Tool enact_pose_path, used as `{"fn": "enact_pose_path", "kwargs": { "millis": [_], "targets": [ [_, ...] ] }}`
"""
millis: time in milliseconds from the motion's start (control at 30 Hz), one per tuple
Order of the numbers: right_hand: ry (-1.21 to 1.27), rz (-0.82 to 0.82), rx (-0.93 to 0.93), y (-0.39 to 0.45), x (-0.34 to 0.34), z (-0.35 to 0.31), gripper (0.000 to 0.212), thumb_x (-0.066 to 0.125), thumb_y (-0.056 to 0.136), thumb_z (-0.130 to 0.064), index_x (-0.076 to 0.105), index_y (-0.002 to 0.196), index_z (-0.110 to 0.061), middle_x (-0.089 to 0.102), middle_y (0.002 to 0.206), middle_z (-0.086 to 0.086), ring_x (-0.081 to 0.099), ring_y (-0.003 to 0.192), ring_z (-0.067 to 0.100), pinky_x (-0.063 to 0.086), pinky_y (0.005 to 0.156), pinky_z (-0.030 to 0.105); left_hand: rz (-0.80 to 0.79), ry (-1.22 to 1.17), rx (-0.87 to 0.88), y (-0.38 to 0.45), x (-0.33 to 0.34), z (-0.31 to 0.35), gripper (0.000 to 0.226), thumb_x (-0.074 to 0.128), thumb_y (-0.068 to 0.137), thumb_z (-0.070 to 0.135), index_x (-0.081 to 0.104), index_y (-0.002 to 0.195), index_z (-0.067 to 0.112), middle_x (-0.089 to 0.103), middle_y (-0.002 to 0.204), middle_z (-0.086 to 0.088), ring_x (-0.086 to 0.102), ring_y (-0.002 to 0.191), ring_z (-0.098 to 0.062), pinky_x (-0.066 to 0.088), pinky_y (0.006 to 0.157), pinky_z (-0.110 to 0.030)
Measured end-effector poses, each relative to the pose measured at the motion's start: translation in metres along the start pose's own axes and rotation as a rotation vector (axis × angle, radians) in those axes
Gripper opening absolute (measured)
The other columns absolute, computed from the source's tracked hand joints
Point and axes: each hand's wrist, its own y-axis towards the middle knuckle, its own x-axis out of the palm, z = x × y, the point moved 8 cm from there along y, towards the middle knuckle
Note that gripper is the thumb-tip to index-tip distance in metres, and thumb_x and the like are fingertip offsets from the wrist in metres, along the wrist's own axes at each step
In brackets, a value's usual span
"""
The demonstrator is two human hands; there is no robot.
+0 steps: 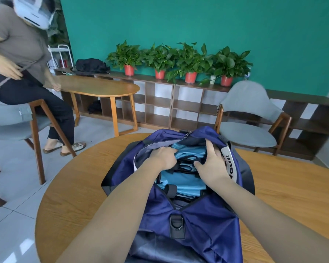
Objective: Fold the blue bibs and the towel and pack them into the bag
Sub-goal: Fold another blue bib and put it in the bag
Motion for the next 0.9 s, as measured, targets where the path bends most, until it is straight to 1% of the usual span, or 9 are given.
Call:
{"fn": "enact_pose_path", "kwargs": {
  "millis": [67, 200, 300, 367, 433, 533, 633, 800, 900],
  "targets": [
    [-0.001, 0.015, -0.01, 0.001, -0.005, -0.002, 0.094, 0.068, 0.091, -0.024, 0.004, 0.16, -0.035, 0.033, 0.156, 0.011, 0.027, 0.146, 0.033, 0.028, 0.119, 0.051, -0.023, 0.111, -0.028, -0.002, -0.008, -0.001, 0.045, 0.041, 0.097, 0.022, 0.053, 0.141, 0.023, 0.048, 0.149, -0.013, 0.048, 0.132, -0.034, 0.039, 0.097, -0.041],
    [-0.007, 0.042, -0.032, 0.001, -0.018, -0.009, 0.095, 0.067, 0.091, -0.021, 0.003, 0.16, -0.036, 0.031, 0.158, 0.007, 0.026, 0.146, 0.033, 0.028, 0.119, 0.049, -0.111, 0.19, -0.069, -0.004, -0.015, -0.003, 0.049, 0.038, 0.101, 0.027, 0.048, 0.147, 0.015, 0.033, 0.159, -0.016, 0.036, 0.142, -0.036, 0.032, 0.115, -0.046],
    [0.006, 0.042, -0.041, -0.001, -0.028, -0.014, 0.094, 0.065, 0.091, -0.016, 0.004, 0.16, -0.035, 0.03, 0.158, 0.005, 0.028, 0.144, 0.032, 0.031, 0.117, 0.043, -0.048, 0.059, -0.005, -0.009, -0.032, -0.002, 0.053, 0.033, 0.108, 0.038, 0.029, 0.159, 0.023, 0.024, 0.165, -0.01, 0.033, 0.145, -0.035, 0.033, 0.116, -0.044],
    [-0.002, 0.046, -0.046, -0.001, -0.036, -0.018, 0.094, 0.064, 0.09, -0.014, 0.005, 0.16, -0.035, 0.029, 0.159, 0.005, 0.029, 0.143, 0.032, 0.032, 0.117, 0.043, 0.017, -0.021, 0.067, -0.017, -0.049, -0.003, 0.067, 0.042, 0.106, 0.047, 0.012, 0.163, 0.029, 0.025, 0.166, -0.006, 0.036, 0.145, -0.033, 0.036, 0.112, -0.039],
    [-0.004, 0.033, -0.035, 0.0, -0.046, -0.02, 0.091, 0.063, 0.09, -0.013, 0.008, 0.16, -0.033, 0.029, 0.158, 0.006, 0.03, 0.143, 0.034, 0.032, 0.116, 0.045, 0.003, -0.013, 0.141, -0.027, -0.065, -0.004, 0.083, 0.057, 0.1, 0.047, 0.006, 0.163, 0.031, 0.029, 0.165, -0.002, 0.039, 0.143, -0.028, 0.036, 0.111, -0.035],
    [0.001, 0.005, -0.008, 0.002, -0.064, -0.025, 0.085, 0.065, 0.088, -0.013, 0.019, 0.158, -0.027, 0.035, 0.154, 0.01, 0.038, 0.136, 0.036, 0.037, 0.112, 0.045, -0.091, 0.122, 0.203, -0.04, -0.087, -0.009, 0.11, 0.079, 0.083, 0.048, 0.004, 0.163, 0.033, 0.014, 0.17, -0.001, 0.023, 0.153, -0.023, 0.027, 0.121, -0.038],
    [-0.021, -0.009, -0.022, 0.003, -0.086, -0.043, 0.078, 0.066, 0.088, -0.013, 0.027, 0.155, -0.021, 0.041, 0.148, 0.013, 0.044, 0.129, 0.038, 0.042, 0.106, 0.042, -0.126, 0.253, 0.245, -0.056, -0.113, -0.011, 0.128, 0.089, 0.067, 0.054, 0.005, 0.162, 0.034, 0.005, 0.171, -0.003, 0.007, 0.157, -0.021, 0.019, 0.125, -0.042],
    [-0.025, -0.015, -0.068, 0.002, -0.123, -0.086, 0.069, 0.067, 0.086, -0.015, 0.035, 0.147, -0.018, 0.045, 0.143, 0.01, 0.049, 0.123, 0.035, 0.046, 0.098, 0.039, -0.067, 0.336, 0.255, -0.093, -0.18, 0.001, 0.13, 0.089, 0.064, 0.058, 0.009, 0.163, 0.031, 0.013, 0.169, -0.002, 0.015, 0.155, -0.022, 0.021, 0.124, -0.041],
    [-0.001, -0.047, -0.072, -0.001, -0.145, -0.11, 0.076, 0.069, 0.086, -0.017, 0.03, 0.152, -0.018, 0.047, 0.142, 0.01, 0.05, 0.12, 0.032, 0.042, 0.085, 0.031, -0.054, 0.369, 0.226, -0.111, -0.215, 0.007, 0.132, 0.089, 0.06, 0.064, 0.012, 0.162, 0.032, 0.022, 0.167, -0.001, 0.025, 0.152, -0.023, 0.028, 0.121, -0.043]
  ]
}}
